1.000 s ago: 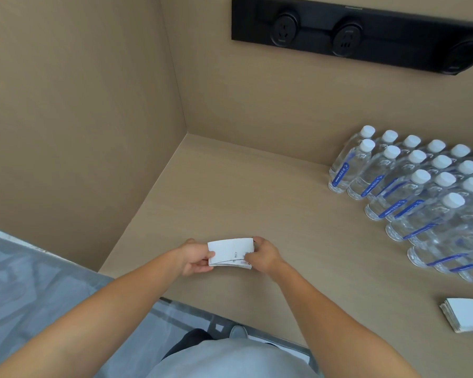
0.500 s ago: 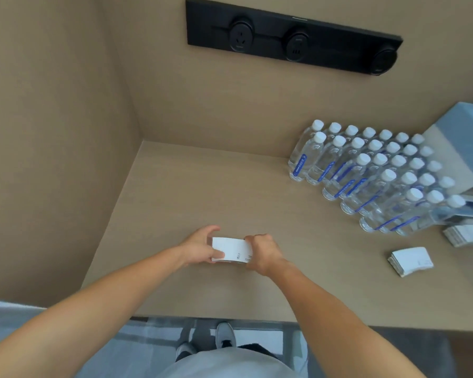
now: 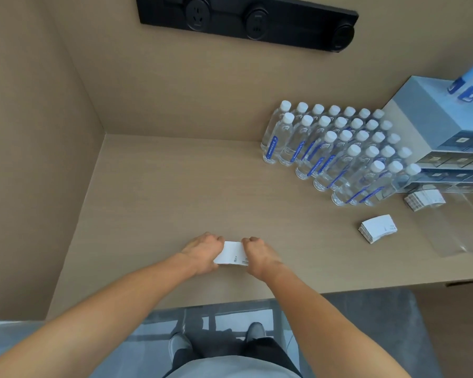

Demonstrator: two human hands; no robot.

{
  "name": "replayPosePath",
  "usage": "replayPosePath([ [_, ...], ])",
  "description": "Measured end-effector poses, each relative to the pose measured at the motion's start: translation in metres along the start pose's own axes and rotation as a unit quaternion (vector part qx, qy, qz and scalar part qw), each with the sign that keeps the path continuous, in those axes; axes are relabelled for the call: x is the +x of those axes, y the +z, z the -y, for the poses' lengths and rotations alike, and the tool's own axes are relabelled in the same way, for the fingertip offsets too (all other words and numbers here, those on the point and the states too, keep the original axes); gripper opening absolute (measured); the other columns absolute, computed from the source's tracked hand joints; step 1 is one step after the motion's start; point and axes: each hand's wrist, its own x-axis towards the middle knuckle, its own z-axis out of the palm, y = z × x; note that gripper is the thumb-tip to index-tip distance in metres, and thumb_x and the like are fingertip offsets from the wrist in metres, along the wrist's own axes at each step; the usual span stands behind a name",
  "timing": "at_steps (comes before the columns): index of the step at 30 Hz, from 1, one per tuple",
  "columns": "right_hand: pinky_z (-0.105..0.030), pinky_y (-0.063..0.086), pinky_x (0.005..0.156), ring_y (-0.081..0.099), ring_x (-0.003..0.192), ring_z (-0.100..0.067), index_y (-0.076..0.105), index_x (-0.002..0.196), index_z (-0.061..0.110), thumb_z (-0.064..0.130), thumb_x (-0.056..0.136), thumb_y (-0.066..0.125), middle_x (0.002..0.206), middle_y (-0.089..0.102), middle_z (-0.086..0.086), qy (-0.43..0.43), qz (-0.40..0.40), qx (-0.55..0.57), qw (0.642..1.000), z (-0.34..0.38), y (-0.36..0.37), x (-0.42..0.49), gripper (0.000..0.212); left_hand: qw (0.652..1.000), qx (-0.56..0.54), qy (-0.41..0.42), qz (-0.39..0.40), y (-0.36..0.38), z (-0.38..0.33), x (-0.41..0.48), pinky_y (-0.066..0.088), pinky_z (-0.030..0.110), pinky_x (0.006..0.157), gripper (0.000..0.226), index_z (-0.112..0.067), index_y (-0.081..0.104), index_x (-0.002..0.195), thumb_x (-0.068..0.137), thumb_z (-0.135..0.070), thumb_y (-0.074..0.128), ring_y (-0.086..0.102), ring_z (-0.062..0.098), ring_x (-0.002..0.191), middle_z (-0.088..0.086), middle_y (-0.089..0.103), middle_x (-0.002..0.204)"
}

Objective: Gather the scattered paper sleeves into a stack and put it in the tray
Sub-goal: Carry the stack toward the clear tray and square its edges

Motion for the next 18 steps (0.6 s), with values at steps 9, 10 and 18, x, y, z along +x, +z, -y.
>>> replayPosePath([
  [9, -0.033, 0.049, 0.077, 0.061, 0.100, -0.032, 0.056, 0.111, 0.010, 0.004, 0.079, 0.064, 0.114, 0.058, -0.012, -0.015, -0.010, 0.063, 0.998, -0.048, -0.002, 0.004, 0.034, 0.986, -0.147, -0.074, -0.020, 0.002, -0.042, 0.016, 0.050, 0.034, 0.086, 0.027, -0.012, 0.055, 0.108, 0.083, -0.017, 0.063, 0.059, 0.026, 0.106, 0.008, 0.056, 0.112],
  [10, -0.033, 0.049, 0.077, 0.061, 0.101, -0.032, 0.056, 0.112, 0.009, 0.004, 0.080, 0.063, 0.114, 0.057, -0.013, -0.015, -0.011, 0.065, 0.998, -0.052, -0.004, 0.005, 0.033, 0.984, -0.153, -0.084, -0.025, 0.001, -0.049, 0.018, 0.050, 0.034, 0.087, 0.025, -0.011, 0.055, 0.107, 0.082, -0.014, 0.062, 0.058, 0.026, 0.106, 0.008, 0.056, 0.112],
  [18, -0.035, 0.048, 0.081, 0.060, 0.104, -0.035, 0.051, 0.115, 0.003, -0.002, 0.082, 0.057, 0.119, 0.054, -0.016, -0.047, -0.033, 0.058, 0.997, -0.078, -0.008, 0.011, 0.035, 0.980, -0.139, -0.142, -0.032, -0.012, -0.083, 0.030, 0.052, 0.035, 0.086, 0.035, -0.009, 0.057, 0.109, 0.078, -0.013, 0.071, 0.060, 0.027, 0.103, 0.009, 0.056, 0.114],
])
